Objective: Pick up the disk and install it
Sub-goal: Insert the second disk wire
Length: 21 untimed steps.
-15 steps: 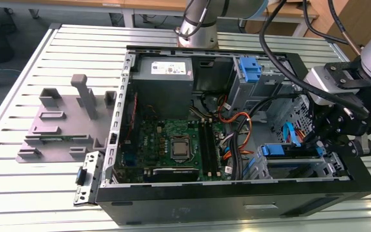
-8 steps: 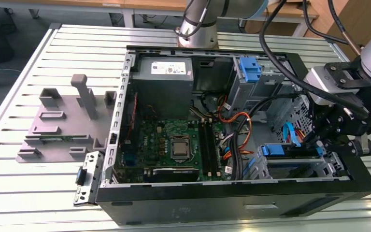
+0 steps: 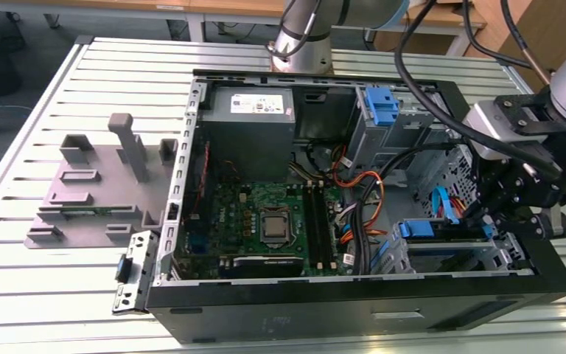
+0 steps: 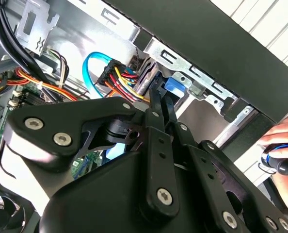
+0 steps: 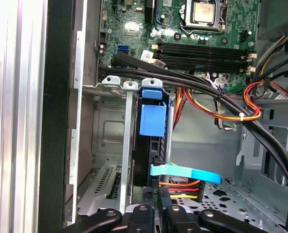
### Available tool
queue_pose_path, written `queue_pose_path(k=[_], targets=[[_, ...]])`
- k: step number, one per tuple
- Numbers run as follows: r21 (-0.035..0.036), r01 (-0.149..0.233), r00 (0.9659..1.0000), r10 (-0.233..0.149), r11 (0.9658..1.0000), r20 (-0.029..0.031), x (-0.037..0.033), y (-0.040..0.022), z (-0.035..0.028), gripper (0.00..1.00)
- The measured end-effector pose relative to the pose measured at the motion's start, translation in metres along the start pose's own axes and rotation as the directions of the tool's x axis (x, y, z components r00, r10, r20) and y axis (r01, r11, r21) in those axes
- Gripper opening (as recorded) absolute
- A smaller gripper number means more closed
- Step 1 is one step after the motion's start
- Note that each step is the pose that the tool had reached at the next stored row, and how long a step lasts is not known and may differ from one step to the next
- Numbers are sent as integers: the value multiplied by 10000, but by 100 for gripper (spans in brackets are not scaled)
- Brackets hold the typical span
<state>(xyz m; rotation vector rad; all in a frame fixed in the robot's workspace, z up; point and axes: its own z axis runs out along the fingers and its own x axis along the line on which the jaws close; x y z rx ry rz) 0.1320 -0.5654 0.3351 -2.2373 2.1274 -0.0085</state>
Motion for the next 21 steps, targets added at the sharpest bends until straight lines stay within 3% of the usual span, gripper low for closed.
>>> queue_pose_path(k=[4, 21], targets=[[3, -136, 9999, 136, 9999, -40, 0, -1, 7, 16], [8, -263, 9996, 263, 9997, -45, 2, 1, 46, 16]])
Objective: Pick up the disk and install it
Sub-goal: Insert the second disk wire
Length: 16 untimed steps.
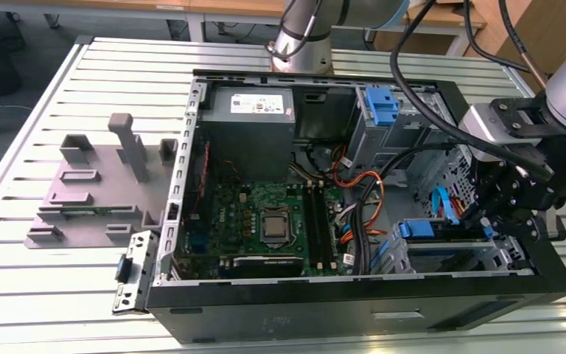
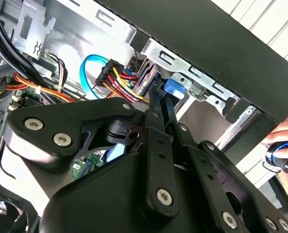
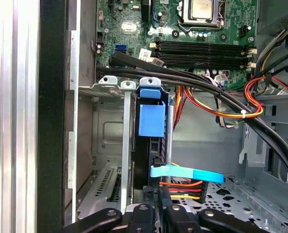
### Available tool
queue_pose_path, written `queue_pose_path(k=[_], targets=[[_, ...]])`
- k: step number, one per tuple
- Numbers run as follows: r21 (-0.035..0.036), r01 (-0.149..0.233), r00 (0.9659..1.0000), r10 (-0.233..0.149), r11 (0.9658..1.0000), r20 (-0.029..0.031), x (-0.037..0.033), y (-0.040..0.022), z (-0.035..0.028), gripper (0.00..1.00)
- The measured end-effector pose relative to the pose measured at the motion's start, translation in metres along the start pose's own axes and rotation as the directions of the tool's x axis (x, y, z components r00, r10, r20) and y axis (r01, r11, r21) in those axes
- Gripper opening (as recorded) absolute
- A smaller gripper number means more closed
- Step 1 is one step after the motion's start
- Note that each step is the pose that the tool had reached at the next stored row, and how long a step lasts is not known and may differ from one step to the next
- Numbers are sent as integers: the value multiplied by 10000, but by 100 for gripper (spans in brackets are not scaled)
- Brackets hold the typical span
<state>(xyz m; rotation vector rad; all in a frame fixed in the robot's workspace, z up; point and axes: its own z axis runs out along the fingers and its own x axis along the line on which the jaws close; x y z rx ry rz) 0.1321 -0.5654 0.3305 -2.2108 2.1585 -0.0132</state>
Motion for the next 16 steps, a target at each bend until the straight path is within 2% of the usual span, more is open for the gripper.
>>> queue_pose_path(k=[8, 10, 11, 16], targets=[[-1, 0, 10000, 0, 10000, 2, 0, 1, 14, 16], [0, 0, 10000, 0, 10000, 5, 1, 1, 16, 17], [0, 0, 10000, 0, 10000, 3, 1, 1, 16, 24], [-1, 0, 10000, 0, 10000, -14, -1, 0, 6, 24]])
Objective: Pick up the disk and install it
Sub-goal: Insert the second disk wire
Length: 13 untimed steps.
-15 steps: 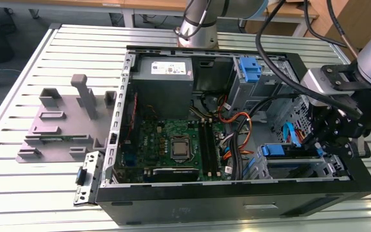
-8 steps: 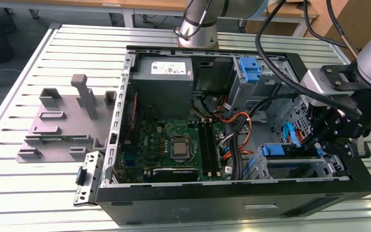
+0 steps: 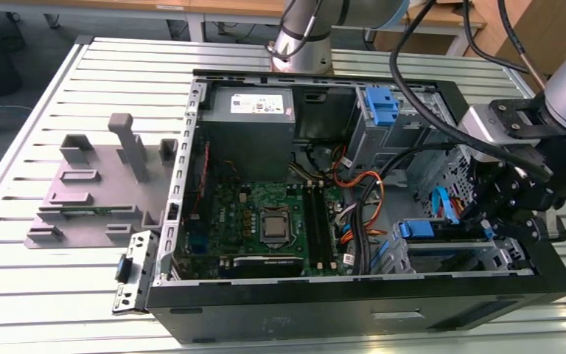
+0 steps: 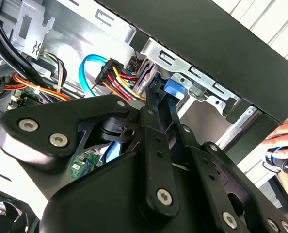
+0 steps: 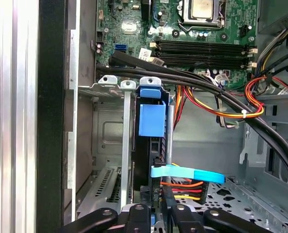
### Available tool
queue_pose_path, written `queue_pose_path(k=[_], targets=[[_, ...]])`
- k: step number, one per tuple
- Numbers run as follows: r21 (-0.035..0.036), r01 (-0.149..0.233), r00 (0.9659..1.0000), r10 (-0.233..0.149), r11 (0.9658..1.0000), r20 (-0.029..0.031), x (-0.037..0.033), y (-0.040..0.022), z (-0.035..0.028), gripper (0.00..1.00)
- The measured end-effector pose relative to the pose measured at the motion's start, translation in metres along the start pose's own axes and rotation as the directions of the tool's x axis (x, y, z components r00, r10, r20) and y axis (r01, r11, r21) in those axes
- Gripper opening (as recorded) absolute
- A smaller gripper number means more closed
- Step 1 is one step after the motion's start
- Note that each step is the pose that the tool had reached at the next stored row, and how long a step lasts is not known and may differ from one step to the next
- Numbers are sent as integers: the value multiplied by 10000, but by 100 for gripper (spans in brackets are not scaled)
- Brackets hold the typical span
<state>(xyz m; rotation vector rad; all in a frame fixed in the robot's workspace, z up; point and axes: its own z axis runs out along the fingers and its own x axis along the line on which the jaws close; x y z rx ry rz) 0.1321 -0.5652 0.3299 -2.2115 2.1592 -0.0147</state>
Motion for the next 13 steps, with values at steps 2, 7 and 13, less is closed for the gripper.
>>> queue_pose_path(k=[2, 7, 13], targets=[[0, 1, 10000, -1, 10000, -5, -1, -2, -32, 24], [0, 0, 10000, 0, 10000, -5, -5, -7, -164, 24], [0, 0, 10000, 0, 10000, -3, -8, -13, -294, 24]])
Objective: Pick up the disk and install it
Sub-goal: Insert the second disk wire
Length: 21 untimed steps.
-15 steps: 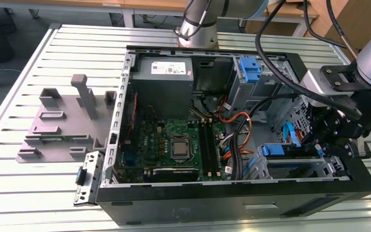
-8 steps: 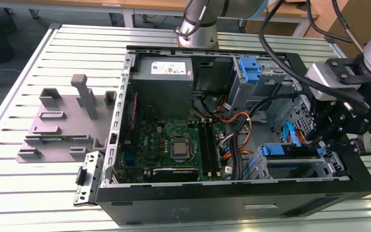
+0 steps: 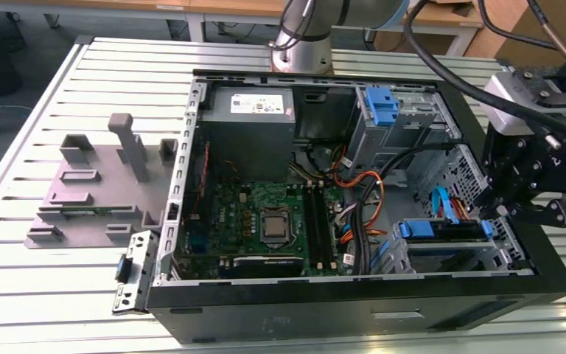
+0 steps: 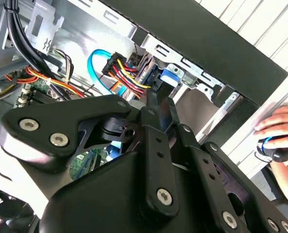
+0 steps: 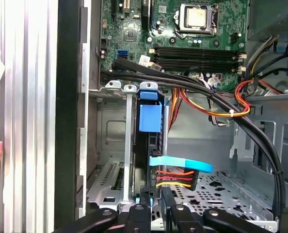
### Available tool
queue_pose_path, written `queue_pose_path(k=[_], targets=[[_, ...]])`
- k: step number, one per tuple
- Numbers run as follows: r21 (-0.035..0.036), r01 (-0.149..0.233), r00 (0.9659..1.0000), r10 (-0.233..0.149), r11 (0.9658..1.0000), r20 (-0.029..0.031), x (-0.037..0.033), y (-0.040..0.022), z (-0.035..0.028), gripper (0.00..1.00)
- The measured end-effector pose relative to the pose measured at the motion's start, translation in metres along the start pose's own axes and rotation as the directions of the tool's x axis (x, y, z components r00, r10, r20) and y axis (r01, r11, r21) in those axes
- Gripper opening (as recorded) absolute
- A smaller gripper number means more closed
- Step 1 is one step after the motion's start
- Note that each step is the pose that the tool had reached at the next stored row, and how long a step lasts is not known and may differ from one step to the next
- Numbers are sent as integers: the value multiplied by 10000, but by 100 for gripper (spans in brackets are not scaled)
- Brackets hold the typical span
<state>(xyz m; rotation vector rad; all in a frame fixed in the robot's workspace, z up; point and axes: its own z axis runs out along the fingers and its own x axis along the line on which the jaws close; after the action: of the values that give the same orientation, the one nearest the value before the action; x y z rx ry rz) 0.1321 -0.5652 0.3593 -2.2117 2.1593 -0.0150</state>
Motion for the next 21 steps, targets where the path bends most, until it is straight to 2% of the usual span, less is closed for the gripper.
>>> queue_pose_path(k=[9, 15, 21], targets=[[17, 2, 10000, -2, 10000, -2, -1, 44, -1, 24], [17, 0, 10000, 0, 10000, -2, -4, 41, -88, 24], [17, 0, 10000, 0, 10000, -2, -4, 41, -104, 24]])
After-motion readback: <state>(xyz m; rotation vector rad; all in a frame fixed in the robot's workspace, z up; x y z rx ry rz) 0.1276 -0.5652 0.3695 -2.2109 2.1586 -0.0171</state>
